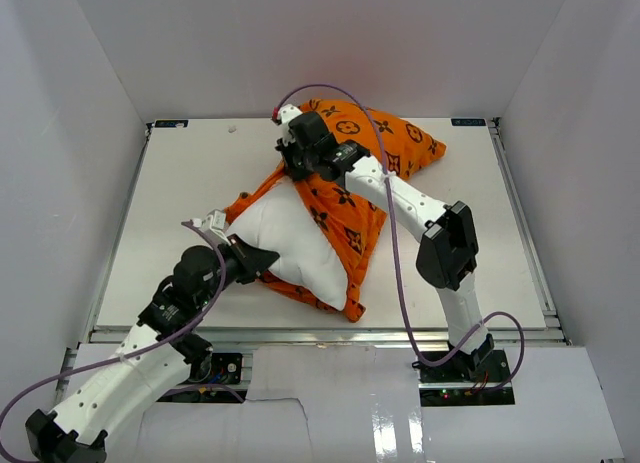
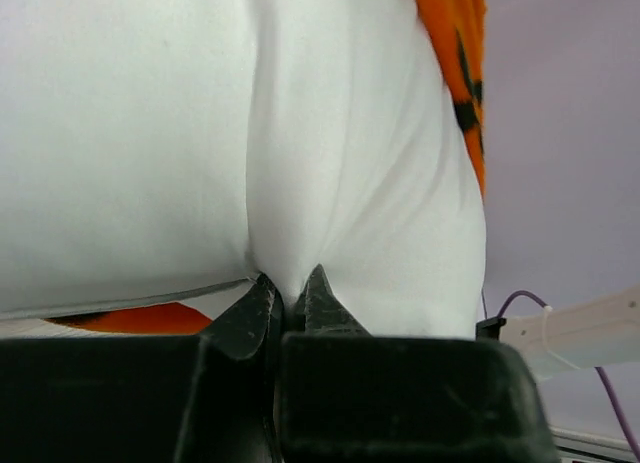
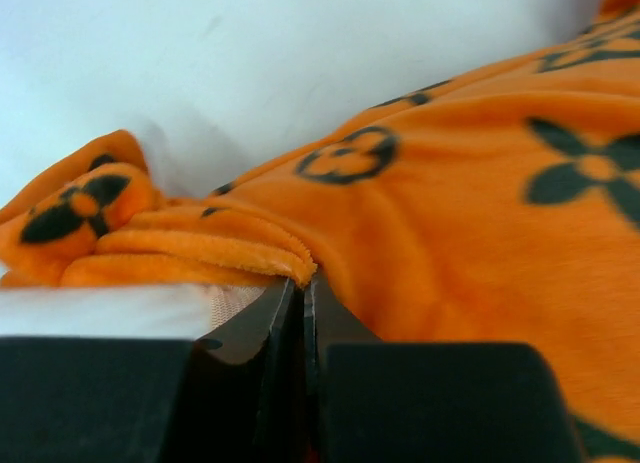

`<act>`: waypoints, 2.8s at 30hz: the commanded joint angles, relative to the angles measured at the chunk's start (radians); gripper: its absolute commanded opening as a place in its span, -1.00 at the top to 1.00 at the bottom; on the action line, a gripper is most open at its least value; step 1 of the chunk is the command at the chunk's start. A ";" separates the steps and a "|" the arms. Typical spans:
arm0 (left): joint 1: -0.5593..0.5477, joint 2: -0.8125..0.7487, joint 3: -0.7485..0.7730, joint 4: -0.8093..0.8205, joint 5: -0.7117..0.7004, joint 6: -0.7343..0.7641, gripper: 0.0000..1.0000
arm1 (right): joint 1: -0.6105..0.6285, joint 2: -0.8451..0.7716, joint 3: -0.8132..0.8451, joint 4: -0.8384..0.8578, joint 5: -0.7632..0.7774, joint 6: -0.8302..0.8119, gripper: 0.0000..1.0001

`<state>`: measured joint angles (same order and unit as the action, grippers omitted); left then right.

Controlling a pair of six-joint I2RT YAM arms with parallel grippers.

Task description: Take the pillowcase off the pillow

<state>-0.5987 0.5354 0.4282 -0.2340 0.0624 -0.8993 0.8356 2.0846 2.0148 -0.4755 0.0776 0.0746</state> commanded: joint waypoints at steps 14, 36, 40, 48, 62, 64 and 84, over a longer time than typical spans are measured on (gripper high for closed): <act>-0.007 -0.183 0.218 -0.292 -0.291 -0.015 1.00 | -0.375 0.041 0.033 0.035 0.072 0.202 0.85; -0.007 0.155 0.259 -0.188 -0.314 -0.009 1.00 | -0.308 -0.711 -0.525 0.035 -0.315 0.045 -0.98; -0.006 0.159 0.270 -0.166 -0.274 -0.018 1.00 | -0.182 -0.923 -0.871 0.154 -0.305 0.057 -0.86; -0.007 0.186 0.325 -0.154 -0.210 -0.026 1.00 | 0.124 -1.159 -1.271 0.379 -0.231 0.180 -0.64; -0.006 0.179 0.369 -0.140 -0.125 -0.020 1.00 | 0.361 -1.012 -1.377 0.503 0.204 0.290 -0.65; -0.007 0.190 0.391 -0.166 -0.113 -0.006 1.00 | 0.361 -1.021 -1.430 0.506 0.289 0.315 -0.47; -0.006 0.249 0.601 -0.297 0.115 0.114 1.00 | -0.220 -1.195 -1.533 0.518 0.453 0.367 0.85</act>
<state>-0.6025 0.8394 0.9756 -0.5697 0.1001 -0.8074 0.7330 0.8799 0.4320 0.0132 0.5106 0.4664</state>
